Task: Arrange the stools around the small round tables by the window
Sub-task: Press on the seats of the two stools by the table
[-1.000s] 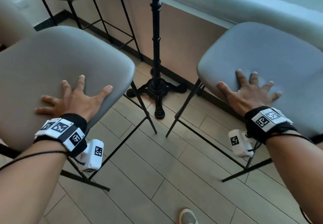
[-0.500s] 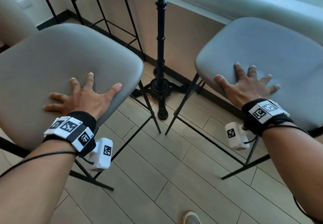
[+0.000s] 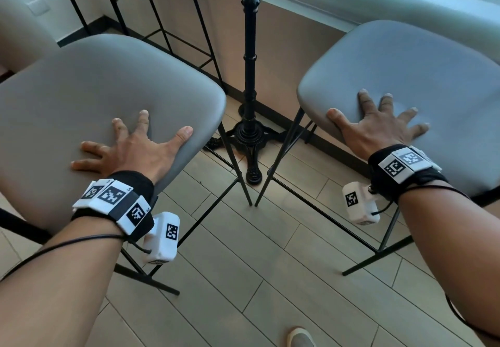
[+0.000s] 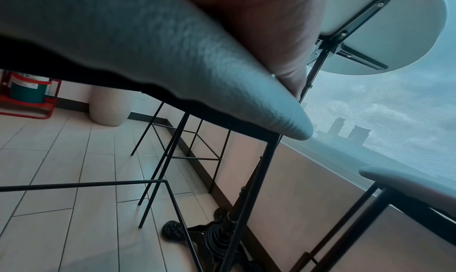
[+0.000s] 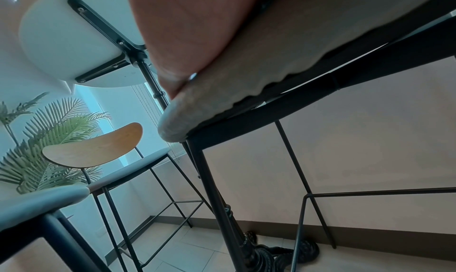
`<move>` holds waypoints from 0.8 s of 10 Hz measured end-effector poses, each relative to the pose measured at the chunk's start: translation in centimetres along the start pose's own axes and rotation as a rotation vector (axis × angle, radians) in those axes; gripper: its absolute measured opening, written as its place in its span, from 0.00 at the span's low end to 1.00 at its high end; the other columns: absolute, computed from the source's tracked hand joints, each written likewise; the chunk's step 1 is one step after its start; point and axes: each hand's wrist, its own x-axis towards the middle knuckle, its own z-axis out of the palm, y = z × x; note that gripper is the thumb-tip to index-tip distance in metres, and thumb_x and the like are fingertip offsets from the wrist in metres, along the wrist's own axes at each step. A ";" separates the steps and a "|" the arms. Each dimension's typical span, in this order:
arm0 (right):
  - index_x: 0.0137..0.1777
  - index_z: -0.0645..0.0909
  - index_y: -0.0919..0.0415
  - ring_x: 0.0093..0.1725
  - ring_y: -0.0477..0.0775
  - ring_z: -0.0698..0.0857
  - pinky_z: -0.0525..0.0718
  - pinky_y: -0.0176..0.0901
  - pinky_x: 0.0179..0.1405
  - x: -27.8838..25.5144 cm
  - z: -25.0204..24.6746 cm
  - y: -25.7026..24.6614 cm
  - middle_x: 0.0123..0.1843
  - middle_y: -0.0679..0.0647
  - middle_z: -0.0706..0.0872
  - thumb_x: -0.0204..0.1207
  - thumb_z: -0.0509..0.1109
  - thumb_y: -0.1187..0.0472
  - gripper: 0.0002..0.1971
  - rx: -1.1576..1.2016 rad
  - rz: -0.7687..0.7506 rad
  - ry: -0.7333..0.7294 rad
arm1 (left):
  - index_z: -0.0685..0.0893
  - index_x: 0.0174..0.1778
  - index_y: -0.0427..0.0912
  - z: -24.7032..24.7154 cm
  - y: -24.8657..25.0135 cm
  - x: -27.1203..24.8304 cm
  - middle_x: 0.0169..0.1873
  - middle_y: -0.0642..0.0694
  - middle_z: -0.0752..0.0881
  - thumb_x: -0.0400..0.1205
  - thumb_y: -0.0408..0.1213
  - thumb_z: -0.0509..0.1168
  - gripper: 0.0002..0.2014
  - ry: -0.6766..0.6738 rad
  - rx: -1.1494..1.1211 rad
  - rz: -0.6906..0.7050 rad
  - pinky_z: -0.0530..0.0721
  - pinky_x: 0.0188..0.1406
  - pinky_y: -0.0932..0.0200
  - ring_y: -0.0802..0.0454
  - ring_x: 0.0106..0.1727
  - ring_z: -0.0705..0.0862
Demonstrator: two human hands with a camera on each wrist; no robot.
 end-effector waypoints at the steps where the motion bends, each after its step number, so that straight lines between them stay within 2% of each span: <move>1: 0.82 0.53 0.35 0.82 0.81 0.47 0.40 0.85 0.74 0.0 0.0 -0.1 0.87 0.56 0.53 0.60 0.42 0.13 0.50 0.000 -0.003 0.002 | 0.53 0.84 0.66 0.0 0.1 0.0 0.88 0.45 0.53 0.60 0.89 0.42 0.56 0.003 0.001 0.001 0.41 0.71 0.11 0.14 0.80 0.47; 8: 0.82 0.52 0.34 0.82 0.79 0.46 0.38 0.84 0.75 0.5 0.2 -0.8 0.87 0.54 0.52 0.59 0.42 0.13 0.50 0.003 -0.007 -0.011 | 0.52 0.85 0.67 0.2 0.5 0.0 0.88 0.45 0.50 0.60 0.89 0.42 0.55 -0.010 -0.013 -0.036 0.39 0.72 0.12 0.16 0.81 0.46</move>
